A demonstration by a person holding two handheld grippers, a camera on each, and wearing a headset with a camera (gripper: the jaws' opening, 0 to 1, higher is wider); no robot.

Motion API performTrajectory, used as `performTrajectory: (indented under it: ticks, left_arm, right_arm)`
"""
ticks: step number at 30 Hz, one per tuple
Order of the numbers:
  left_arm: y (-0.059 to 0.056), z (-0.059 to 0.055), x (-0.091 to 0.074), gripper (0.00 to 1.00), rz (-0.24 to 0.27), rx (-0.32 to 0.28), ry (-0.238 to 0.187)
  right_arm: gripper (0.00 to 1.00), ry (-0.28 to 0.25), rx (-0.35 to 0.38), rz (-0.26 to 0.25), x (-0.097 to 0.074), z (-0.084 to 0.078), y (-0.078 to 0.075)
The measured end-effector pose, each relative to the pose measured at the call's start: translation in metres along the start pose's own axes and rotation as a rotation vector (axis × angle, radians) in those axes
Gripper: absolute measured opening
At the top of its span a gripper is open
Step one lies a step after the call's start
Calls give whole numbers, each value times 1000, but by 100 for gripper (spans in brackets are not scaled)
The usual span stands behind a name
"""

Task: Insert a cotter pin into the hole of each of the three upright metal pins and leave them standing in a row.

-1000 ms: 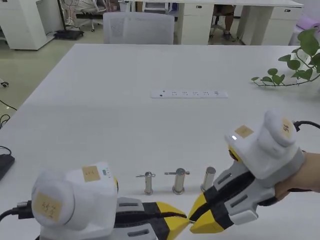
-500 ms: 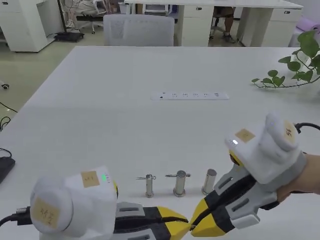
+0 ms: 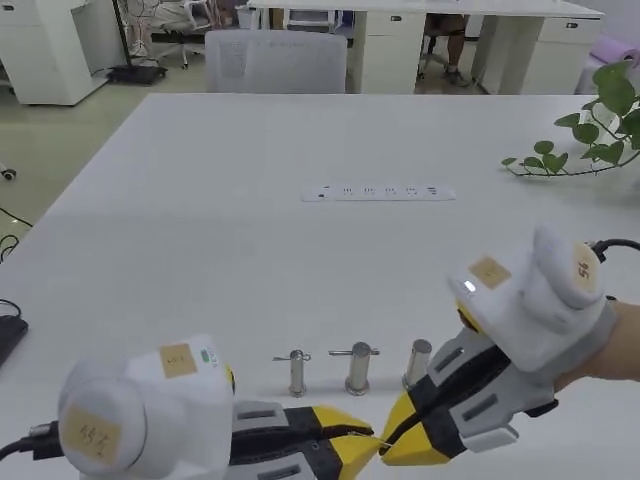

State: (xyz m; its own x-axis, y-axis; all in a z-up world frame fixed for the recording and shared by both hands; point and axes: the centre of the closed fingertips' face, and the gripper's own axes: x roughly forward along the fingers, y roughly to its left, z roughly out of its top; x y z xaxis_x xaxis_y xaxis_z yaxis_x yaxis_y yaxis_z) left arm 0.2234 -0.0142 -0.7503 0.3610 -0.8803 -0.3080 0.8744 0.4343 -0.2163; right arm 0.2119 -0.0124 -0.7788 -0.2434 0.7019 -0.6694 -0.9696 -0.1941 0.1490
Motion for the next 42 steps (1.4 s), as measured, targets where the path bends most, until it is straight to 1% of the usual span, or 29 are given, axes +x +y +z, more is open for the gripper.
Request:
performTrajectory:
  ticks: [3, 7, 9, 11, 19, 26, 30, 33, 42]
  left_arm:
    - [0, 2, 0, 5, 1, 10, -9]
    - [0, 3, 0, 11, 10, 19, -18]
    - [1, 3, 0, 13, 13, 4, -22]
    - [2, 4, 0, 17, 22, 7, -27]
    - [10, 2, -1, 29, 56, 23, -20]
    - [13, 3, 1, 35, 89, 36, -26]
    - [16, 2, 4, 37, 108, 39, -21]
    - [19, 1, 8, 39, 135, 44, -16]
    - [30, -4, 19, 40, 210, 23, -6]
  right_arm:
    - [3, 21, -23, -17, -1, 0, -3]
    - [3, 38, -30, -36, -4, -2, -7]
    - [3, 54, -31, -47, -6, -5, -9]
    - [3, 74, -32, -64, -8, -8, -12]
    - [3, 111, -32, -105, -17, -17, -19]
    - [3, 135, -24, -147, -27, -23, -27]
    - [3, 163, -21, -173, -33, -29, -33]
    - [3, 176, -18, -187, -37, -34, -36]
    - [3, 222, -6, -228, -47, -48, -46]
